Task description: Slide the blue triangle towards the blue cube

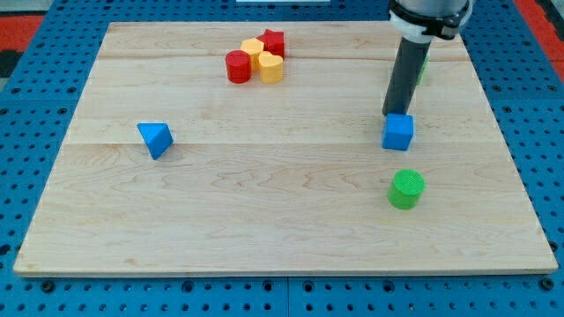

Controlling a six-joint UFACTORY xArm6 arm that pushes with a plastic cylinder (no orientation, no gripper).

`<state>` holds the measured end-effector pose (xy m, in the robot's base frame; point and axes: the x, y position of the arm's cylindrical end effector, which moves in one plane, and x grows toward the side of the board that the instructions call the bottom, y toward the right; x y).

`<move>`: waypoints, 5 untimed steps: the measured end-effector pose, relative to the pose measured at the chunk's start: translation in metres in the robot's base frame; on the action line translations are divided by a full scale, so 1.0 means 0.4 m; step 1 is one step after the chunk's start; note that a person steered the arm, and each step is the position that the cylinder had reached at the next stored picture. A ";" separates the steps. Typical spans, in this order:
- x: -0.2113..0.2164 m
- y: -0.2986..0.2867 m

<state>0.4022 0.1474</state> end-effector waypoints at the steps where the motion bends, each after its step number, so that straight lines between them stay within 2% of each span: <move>1: 0.060 -0.008; 2: 0.139 -0.008; 3: 0.147 -0.111; 5: 0.155 -0.514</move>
<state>0.4644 -0.0583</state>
